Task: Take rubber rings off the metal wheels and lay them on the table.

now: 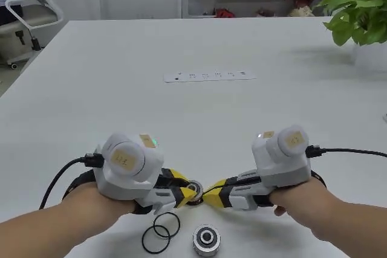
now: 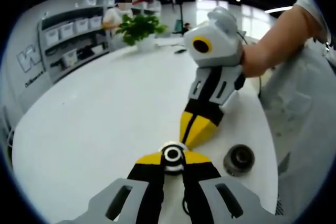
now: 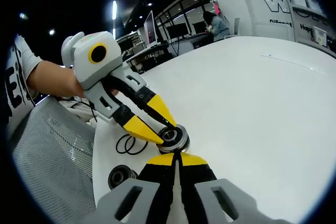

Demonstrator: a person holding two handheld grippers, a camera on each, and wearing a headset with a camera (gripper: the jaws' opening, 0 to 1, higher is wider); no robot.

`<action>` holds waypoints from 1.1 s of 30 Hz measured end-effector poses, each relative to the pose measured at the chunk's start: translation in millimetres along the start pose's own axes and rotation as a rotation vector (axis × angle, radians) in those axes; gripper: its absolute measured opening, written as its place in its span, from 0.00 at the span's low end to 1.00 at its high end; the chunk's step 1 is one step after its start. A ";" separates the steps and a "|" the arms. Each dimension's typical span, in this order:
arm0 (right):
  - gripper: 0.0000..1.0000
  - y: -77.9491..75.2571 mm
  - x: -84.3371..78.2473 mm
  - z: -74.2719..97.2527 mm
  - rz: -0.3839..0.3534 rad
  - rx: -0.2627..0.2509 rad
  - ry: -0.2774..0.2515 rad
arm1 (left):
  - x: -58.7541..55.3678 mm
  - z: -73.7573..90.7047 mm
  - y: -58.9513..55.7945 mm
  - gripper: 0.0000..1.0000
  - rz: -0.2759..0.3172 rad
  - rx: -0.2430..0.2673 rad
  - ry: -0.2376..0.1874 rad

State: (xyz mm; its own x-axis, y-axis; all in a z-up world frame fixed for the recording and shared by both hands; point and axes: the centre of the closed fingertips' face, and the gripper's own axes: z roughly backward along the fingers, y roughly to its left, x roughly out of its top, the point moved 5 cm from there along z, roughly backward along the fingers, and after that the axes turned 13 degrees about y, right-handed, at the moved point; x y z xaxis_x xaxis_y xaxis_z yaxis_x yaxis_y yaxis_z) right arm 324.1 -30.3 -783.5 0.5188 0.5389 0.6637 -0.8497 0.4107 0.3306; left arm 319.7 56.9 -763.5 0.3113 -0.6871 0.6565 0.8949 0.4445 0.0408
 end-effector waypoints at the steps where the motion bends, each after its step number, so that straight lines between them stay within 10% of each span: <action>1: 0.00 -0.1 -0.2 0.3 -0.015 0.005 -0.002 | -0.1 0.1 -0.4 0.13 0.000 0.000 0.000; 33: 0.00 -4.3 4.7 8.5 -0.186 0.032 -0.096 | 0.3 0.0 -5.4 0.13 0.008 0.029 0.012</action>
State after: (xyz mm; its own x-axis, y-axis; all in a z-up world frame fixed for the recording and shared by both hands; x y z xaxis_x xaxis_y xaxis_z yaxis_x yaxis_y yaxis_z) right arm 329.3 -35.8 -776.1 0.6566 0.3831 0.6497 -0.7437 0.4722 0.4732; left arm 314.9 54.3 -763.5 0.3224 -0.6902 0.6479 0.8829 0.4661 0.0573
